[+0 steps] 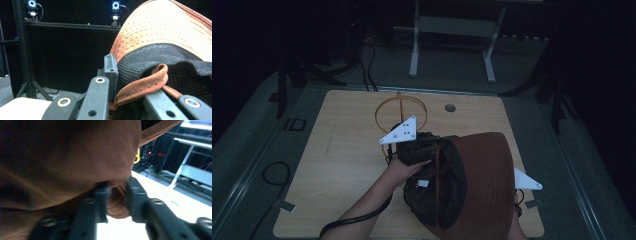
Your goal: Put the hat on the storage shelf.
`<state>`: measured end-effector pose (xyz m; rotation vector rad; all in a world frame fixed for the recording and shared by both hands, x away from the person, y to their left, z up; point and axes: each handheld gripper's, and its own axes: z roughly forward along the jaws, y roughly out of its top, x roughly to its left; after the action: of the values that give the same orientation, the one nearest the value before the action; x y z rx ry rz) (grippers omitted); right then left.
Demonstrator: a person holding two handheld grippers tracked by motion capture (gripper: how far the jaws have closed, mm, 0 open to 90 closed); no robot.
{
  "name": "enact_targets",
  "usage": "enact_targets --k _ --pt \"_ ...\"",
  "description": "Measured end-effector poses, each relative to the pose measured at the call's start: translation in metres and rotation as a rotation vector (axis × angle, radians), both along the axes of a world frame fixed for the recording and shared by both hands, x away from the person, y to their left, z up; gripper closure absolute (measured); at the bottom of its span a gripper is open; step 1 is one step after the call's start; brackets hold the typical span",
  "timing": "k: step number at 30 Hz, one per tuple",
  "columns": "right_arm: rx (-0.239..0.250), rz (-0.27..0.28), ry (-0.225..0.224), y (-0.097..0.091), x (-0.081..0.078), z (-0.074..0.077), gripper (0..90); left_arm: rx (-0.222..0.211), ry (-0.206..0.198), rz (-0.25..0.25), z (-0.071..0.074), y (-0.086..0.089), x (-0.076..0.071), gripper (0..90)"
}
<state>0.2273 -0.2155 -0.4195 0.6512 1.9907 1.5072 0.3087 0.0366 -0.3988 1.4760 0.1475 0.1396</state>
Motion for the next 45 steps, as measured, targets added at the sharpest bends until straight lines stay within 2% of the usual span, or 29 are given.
enact_targets --k 1,2,3,5,9,11,13,14,16,17,19,23,25,28,31,36,42,43,45 --pt "0.0 0.0 0.0 0.0 0.0 0.0 80.5 0.0 0.0 0.0 0.0 0.0 0.0 86.7" --pt "-0.014 0.005 -0.015 0.001 -0.002 -0.001 86.7 0.003 -0.002 0.003 0.0 0.001 0.0 86.7" --pt "-0.014 0.005 -0.015 0.001 -0.002 -0.001 86.7 0.003 -0.002 0.003 0.0 0.001 0.0 86.6" --pt "-0.032 0.004 -0.043 0.003 -0.004 -0.001 88.6 0.009 -0.004 0.003 0.001 0.001 0.0 86.5" --pt "-0.027 0.009 -0.036 0.001 -0.004 0.0 89.0 0.03 -0.017 0.021 0.005 0.001 -0.002 84.2" --pt "-0.021 0.011 -0.029 0.0 -0.005 0.001 89.0 0.045 -0.036 0.032 0.008 0.001 -0.004 81.8" --pt "-0.012 0.017 -0.028 -0.002 -0.005 0.003 89.0 0.072 -0.055 0.046 0.013 0.001 -0.006 73.9" --pt "0.009 0.018 -0.027 -0.005 -0.005 0.005 89.1 0.09 -0.073 0.071 0.017 0.0 -0.008 60.6" --pt "0.021 0.009 -0.03 -0.009 -0.006 0.007 89.3 0.103 -0.08 0.084 0.019 0.0 -0.01 53.3" --pt "0.021 0.009 -0.03 -0.009 -0.006 0.007 89.3 0.109 -0.082 0.092 0.019 0.0 -0.011 53.3" --pt "0.038 -0.002 -0.031 -0.015 -0.006 0.011 89.4 0.123 -0.092 0.112 0.021 0.0 -0.013 47.5" --pt "0.051 -0.014 -0.042 -0.02 -0.008 0.014 89.5 0.118 -0.093 0.143 0.022 0.002 -0.015 40.8" --pt "0.048 -0.029 -0.063 -0.024 -0.011 0.019 89.5 0.137 -0.114 0.172 0.023 0.003 -0.018 38.9" --pt "0.043 -0.041 -0.069 -0.026 -0.01 0.021 89.5 0.154 -0.109 0.185 0.024 0.005 -0.017 35.0" --pt "0.06 -0.063 -0.074 -0.034 -0.01 0.025 89.6 0.165 -0.102 0.232 0.025 0.011 -0.018 27.5" --pt "0.094 -0.108 -0.088 -0.046 -0.01 0.03 89.6 0.183 -0.094 0.281 0.027 0.024 -0.019 27.3" --pt "0.116 -0.134 -0.107 -0.055 -0.01 0.038 89.7 0.195 -0.06 0.337 0.026 0.046 -0.018 26.1" --pt "0.116 -0.144 -0.114 -0.056 -0.01 0.04 89.6 0.202 -0.049 0.349 0.026 0.048 -0.019 25.7" --pt "0.122 -0.165 -0.134 -0.06 -0.01 0.047 89.6 0.23 -0.053 0.369 0.027 0.05 -0.021 22.7"
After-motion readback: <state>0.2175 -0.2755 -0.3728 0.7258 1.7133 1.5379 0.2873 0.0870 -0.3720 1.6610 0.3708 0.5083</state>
